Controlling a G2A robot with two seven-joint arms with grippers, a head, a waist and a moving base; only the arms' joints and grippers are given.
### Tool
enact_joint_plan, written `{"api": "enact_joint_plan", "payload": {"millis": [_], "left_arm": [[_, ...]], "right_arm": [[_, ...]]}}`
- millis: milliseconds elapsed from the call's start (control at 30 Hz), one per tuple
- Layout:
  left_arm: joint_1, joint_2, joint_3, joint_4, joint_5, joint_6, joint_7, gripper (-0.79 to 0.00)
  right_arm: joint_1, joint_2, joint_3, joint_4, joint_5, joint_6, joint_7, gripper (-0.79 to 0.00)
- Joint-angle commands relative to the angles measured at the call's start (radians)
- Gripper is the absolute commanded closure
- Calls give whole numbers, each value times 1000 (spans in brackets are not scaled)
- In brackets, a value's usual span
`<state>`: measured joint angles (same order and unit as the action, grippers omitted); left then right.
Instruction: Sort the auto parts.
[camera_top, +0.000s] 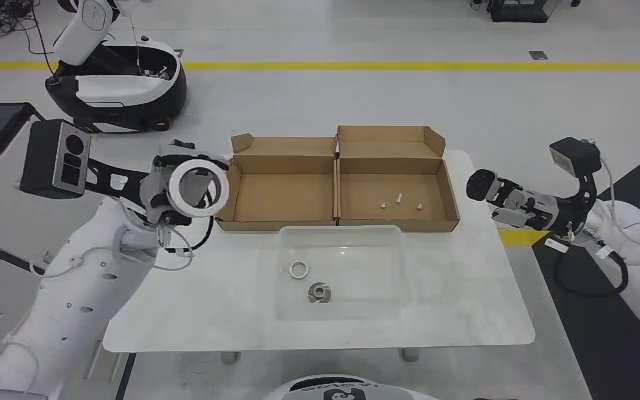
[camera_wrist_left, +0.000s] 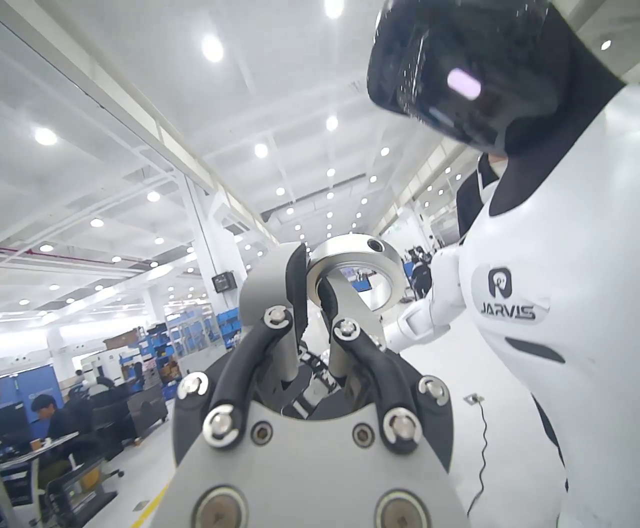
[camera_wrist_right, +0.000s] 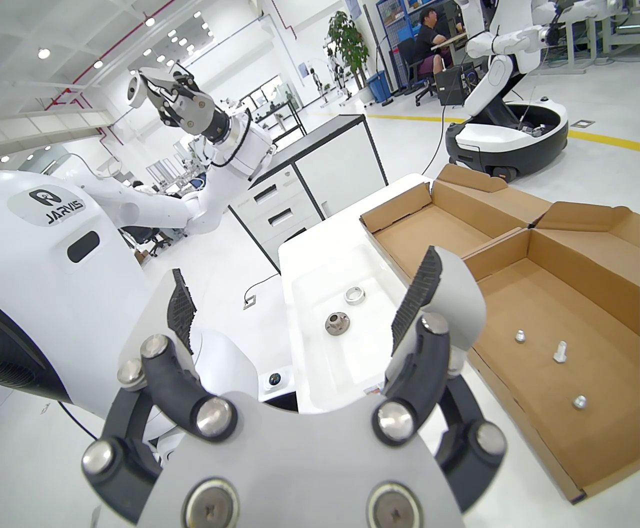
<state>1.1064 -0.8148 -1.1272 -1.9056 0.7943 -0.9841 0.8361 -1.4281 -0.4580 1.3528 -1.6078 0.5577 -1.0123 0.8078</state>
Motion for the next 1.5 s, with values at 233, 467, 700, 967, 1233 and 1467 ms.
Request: {"api": "enact_joint_plan", "payload": {"millis": [233, 467, 700, 967, 1233, 1467], "left_arm": [[3, -18, -40, 19, 122, -28, -46, 0], [-5, -14, -67, 20, 225, -28, -141, 0], [10, -18, -77, 3, 157, -28, -89, 0], [26, -42, -93, -24, -12, -28, -28, 0], [35, -63, -114, -19, 45, -28, -28, 0], [37, -50, -116, 19, 154, -28, -77, 0]], "right_arm": [[0, 0, 0, 0, 0, 0, 0, -785], [0, 0, 0, 0, 0, 0, 0, -785], [0, 0, 0, 0, 0, 0, 0, -785], [0, 0, 0, 0, 0, 0, 0, -785], [0, 0, 0, 0, 0, 0, 0, -785], [0, 0, 0, 0, 0, 0, 0, -785]]}}
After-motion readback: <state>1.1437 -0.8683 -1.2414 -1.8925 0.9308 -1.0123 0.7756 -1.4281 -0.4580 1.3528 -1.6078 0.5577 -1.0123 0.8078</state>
